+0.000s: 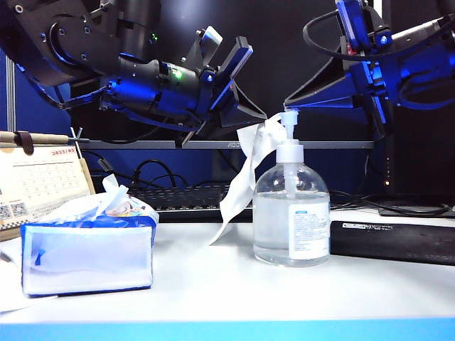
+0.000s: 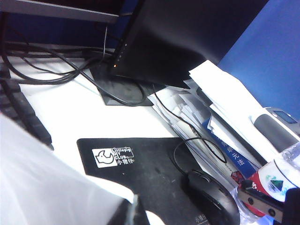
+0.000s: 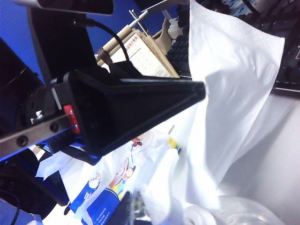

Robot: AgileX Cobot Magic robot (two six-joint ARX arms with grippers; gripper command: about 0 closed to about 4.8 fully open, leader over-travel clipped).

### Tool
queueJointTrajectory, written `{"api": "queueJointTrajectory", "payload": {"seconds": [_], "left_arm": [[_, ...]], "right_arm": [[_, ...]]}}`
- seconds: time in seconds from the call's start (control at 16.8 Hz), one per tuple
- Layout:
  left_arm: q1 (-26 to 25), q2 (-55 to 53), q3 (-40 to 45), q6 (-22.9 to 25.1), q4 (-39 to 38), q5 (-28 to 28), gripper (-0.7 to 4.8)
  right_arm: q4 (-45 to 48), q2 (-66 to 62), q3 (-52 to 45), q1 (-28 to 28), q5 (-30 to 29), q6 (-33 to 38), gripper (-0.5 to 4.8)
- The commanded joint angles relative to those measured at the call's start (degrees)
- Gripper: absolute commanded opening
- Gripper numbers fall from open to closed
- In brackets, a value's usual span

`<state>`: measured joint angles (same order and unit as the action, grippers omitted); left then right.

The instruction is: Pull out a tissue from the tissue dispenser, then press the switch of the alcohol sanitizer bottle to drop some sanitizer on the paper tissue, and finally place the treated tissue on the table.

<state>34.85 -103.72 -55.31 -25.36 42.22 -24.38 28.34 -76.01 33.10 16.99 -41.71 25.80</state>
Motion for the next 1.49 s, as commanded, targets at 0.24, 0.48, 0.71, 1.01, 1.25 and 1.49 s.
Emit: {"api": "queueJointTrajectory", "payload": {"seconds": [0.24,0.48,0.71,1.01,1.25,1.49], "left_arm": [[0.0,0.2,-0.3,-0.1,-0.2,-0.5,-0.06],[0.0,0.2,-0.3,0.1,-0.2,-0.3,-0.06],[0.0,0.1,-0.3,0.1,-0.2,-0.3,-0.06],[0.0,0.1,-0.3,0.0,-0.2,-0.3,-0.06],[0.0,-0.3,-0.3,-0.2,-0.1,-0.3,-0.06],[-0.2,-0.9,-0.3,0.0,-0.1,-0.3,-0.06]], "right_arm": [[-2.2,-2.9,0.0,0.0,1.1,-0.4,-0.01],[-3.3,-3.3,-0.4,0.0,1.1,-0.6,-0.01],[-5.9,-3.4,-0.5,0.0,1.2,-2.1,-0.01],[-7.1,-4.3,-0.6,0.0,1.4,-2.3,-0.01],[-6.4,-5.2,-1.9,0.0,1.1,-2.3,-0.01],[-2.9,-5.1,-1.8,0.0,0.5,-1.8,-0.01]]}}
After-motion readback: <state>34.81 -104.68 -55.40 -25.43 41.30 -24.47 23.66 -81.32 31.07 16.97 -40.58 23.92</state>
